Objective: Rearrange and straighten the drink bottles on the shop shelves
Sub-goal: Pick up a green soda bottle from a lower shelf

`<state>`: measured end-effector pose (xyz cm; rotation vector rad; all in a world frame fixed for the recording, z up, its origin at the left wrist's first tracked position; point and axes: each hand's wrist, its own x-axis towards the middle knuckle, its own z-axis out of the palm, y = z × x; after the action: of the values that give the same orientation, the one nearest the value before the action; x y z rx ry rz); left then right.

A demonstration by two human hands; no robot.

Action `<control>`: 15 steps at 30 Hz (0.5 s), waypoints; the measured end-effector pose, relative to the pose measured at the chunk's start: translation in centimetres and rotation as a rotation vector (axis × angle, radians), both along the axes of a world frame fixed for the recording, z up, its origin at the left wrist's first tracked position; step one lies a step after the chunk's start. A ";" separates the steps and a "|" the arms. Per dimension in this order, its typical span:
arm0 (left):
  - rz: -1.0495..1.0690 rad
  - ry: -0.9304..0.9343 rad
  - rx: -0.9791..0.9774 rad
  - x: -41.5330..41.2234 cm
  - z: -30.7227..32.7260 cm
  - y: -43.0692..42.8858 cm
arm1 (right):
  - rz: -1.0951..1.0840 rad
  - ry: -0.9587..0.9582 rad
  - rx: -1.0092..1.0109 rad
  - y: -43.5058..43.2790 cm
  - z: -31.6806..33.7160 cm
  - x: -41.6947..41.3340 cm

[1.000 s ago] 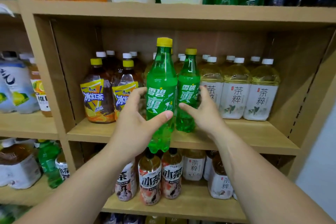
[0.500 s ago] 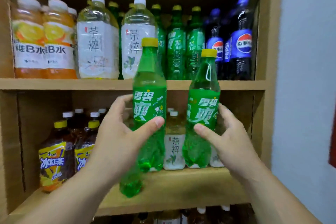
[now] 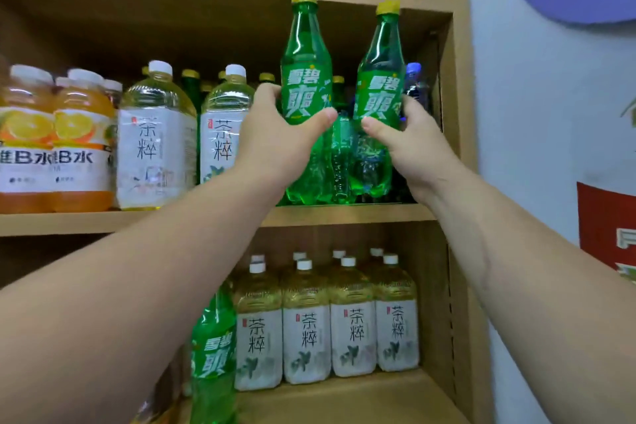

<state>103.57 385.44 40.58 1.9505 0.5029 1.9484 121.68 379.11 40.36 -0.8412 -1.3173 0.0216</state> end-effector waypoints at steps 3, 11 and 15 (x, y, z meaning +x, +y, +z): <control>0.115 0.074 -0.016 1.7 0.3 1.7 | -0.053 -0.049 -0.058 2.2 0.0 0.5; 0.268 0.188 -0.085 2.9 -0.4 4.0 | -0.222 -0.103 -0.115 4.7 -2.2 1.3; 0.305 0.350 -0.039 2.3 -2.2 4.1 | -0.172 -0.098 -0.167 4.5 -3.1 2.1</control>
<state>105.89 389.58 38.39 2.3126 0.9737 1.7431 123.82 383.56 37.23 -1.1077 -1.3437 -0.0469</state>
